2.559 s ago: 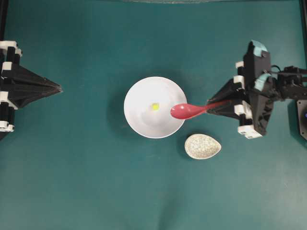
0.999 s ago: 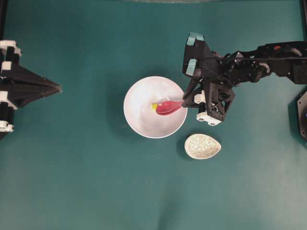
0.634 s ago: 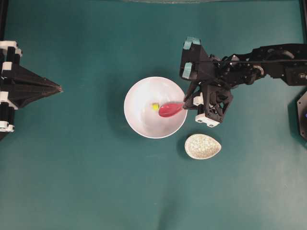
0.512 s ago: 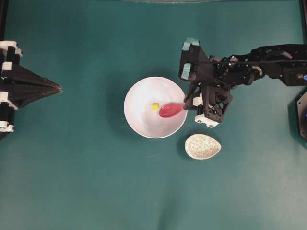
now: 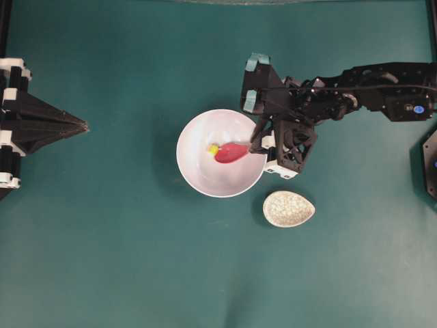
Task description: Scoop the yellow hexagonal prism block from the bowl with a spoon using the right arm.
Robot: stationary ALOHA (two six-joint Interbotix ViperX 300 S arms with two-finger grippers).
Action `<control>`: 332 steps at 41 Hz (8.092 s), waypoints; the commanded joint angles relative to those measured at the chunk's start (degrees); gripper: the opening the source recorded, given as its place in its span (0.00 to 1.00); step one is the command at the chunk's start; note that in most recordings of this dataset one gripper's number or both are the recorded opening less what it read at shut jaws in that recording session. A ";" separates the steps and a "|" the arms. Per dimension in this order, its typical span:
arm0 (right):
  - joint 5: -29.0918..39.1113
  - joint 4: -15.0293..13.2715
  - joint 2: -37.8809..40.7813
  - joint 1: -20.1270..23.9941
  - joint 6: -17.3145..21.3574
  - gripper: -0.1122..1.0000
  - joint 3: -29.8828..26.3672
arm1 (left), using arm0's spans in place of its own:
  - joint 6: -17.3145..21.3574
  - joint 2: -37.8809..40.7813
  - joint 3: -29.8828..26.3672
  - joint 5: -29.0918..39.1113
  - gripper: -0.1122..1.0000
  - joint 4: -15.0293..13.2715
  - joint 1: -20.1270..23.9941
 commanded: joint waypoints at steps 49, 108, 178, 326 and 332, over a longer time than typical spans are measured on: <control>-18.63 -0.88 0.62 1.41 0.09 0.32 3.08 | 0.00 0.44 -1.14 -0.26 0.10 0.18 0.00; -22.76 -0.70 0.18 2.90 0.26 0.32 4.31 | 0.00 0.44 -1.14 -0.26 0.10 0.18 0.00; -32.78 0.53 -14.33 9.58 3.69 0.32 11.69 | -0.53 0.44 -1.23 -0.26 0.10 0.18 0.00; -29.27 -1.93 -21.27 8.88 3.16 0.32 12.13 | 0.26 0.44 -0.97 0.88 0.10 0.44 0.00; -29.62 -1.85 -21.27 8.79 3.25 0.32 12.13 | 0.18 0.44 -0.79 1.49 0.10 0.53 0.00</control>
